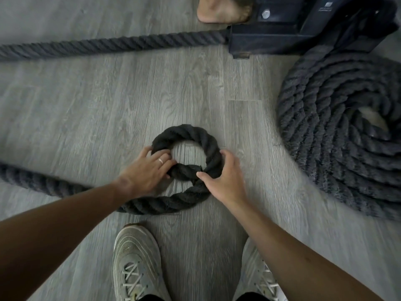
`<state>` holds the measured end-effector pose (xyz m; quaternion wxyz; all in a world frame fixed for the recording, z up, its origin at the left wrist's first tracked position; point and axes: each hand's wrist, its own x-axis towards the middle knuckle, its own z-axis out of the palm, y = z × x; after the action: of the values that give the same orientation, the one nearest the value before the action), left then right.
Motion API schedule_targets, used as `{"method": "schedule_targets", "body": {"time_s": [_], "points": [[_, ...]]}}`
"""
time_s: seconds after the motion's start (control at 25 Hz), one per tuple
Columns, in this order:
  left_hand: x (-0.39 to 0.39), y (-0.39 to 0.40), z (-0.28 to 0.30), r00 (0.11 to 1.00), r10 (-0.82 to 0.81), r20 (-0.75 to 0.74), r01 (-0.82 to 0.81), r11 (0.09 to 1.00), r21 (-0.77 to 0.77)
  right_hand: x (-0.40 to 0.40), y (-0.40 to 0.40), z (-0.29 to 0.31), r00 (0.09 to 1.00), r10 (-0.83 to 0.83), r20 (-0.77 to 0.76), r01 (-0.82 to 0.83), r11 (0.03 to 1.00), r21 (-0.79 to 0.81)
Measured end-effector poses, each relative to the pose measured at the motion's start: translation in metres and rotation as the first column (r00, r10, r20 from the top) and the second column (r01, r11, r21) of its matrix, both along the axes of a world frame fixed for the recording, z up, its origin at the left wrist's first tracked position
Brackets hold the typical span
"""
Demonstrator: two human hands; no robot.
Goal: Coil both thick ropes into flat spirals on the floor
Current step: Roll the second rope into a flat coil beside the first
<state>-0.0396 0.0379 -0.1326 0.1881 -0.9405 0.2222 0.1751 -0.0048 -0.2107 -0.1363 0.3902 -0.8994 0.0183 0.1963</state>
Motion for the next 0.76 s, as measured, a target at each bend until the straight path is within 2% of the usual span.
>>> {"method": "schedule_targets", "body": {"time_s": [0.12,0.24,0.36,0.48,0.56,0.64,0.76], "points": [[-0.025,-0.009,-0.01,0.99,0.016,0.138,-0.007,0.998,-0.064,-0.021,0.017,-0.003,0.973,-0.163,-0.162,0.168,0.986,0.019],[-0.038,-0.037,-0.006,0.967,0.135,0.216,-0.105,0.983,-0.148,-0.016,0.021,-0.007,0.964,-0.22,-0.148,0.227,0.973,0.032],[-0.041,-0.074,0.0,0.955,0.216,0.205,-0.168,0.959,-0.227,0.007,0.014,-0.006,0.952,-0.267,-0.152,0.279,0.958,0.064],[-0.039,-0.089,0.003,0.969,0.235,0.078,-0.2,0.927,-0.319,0.035,-0.001,-0.003,0.946,-0.292,-0.143,0.303,0.951,0.063],[-0.043,-0.082,-0.004,0.983,0.18,0.047,-0.155,0.932,-0.327,0.035,-0.01,0.001,0.942,-0.306,-0.139,0.31,0.951,0.01],[-0.049,-0.078,-0.007,0.988,0.124,0.095,-0.089,0.948,-0.305,0.016,-0.01,0.003,0.944,-0.302,-0.132,0.291,0.952,-0.097],[-0.055,-0.084,-0.008,0.985,0.166,0.047,-0.146,0.946,-0.288,-0.02,0.007,0.004,0.956,-0.241,-0.167,0.214,0.963,-0.165]]}}
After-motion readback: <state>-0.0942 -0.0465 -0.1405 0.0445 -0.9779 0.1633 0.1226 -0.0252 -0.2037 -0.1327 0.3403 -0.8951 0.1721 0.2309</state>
